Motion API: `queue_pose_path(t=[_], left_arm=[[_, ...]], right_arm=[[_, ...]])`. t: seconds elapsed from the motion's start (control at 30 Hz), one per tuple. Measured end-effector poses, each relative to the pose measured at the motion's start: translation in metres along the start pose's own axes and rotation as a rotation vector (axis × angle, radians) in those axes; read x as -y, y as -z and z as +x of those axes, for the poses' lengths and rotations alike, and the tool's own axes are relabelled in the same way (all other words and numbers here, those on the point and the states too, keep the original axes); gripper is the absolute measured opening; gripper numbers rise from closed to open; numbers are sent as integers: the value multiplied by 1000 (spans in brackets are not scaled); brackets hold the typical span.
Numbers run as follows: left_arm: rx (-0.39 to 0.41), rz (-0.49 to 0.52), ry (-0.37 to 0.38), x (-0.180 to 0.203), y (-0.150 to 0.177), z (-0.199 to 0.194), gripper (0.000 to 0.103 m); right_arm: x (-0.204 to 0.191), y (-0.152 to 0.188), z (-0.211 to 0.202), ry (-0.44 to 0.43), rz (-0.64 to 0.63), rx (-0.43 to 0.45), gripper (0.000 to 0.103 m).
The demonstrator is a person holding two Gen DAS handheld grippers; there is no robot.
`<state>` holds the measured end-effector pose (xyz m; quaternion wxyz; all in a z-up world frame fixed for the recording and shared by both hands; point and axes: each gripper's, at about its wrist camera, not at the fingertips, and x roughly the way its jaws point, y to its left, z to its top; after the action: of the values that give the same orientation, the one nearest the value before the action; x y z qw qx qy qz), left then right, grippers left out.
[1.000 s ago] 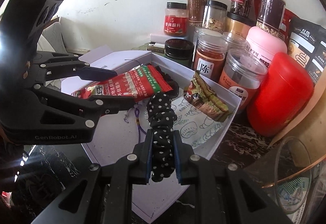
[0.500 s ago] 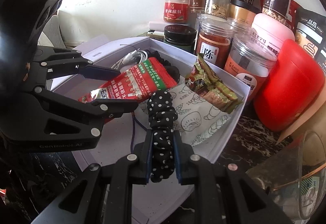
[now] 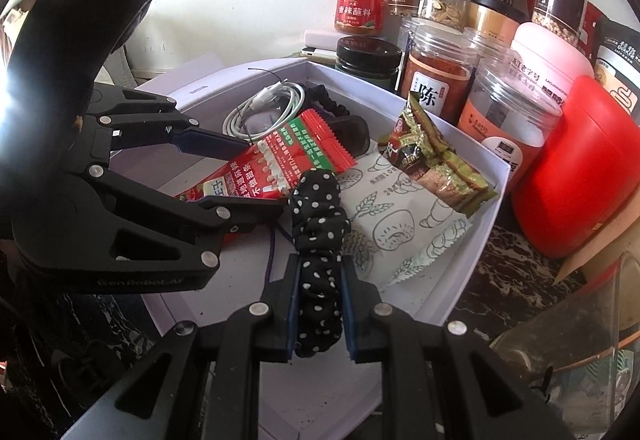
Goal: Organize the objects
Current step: 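Lower the red packet into the box with the left tool while the right tool lowers the scrunchie there, then open both tools to release the red packet and scrunchie in the box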
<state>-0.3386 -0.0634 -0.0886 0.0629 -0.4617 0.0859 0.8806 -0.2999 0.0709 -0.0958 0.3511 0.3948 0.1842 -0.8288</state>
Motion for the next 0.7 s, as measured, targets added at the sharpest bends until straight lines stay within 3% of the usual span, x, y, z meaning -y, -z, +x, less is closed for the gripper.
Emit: queue_pose_path(t=[0.33,0.4,0.53,0.7], left_arm=[[22,-21,-9,0,1,-5,51],[25,-13,-16,2,3,-6,52],[34,-5,-33,3,3,-10,53],[46,-16,-76,0,1,-19,64]], right_arm=[[3,-3,0,-2,22,-15,19],[4,-3,-1,-3,26,-14,22],[2,-5,-7,8,21,-3,41],[5,-7,-11,29,38,-1,42]])
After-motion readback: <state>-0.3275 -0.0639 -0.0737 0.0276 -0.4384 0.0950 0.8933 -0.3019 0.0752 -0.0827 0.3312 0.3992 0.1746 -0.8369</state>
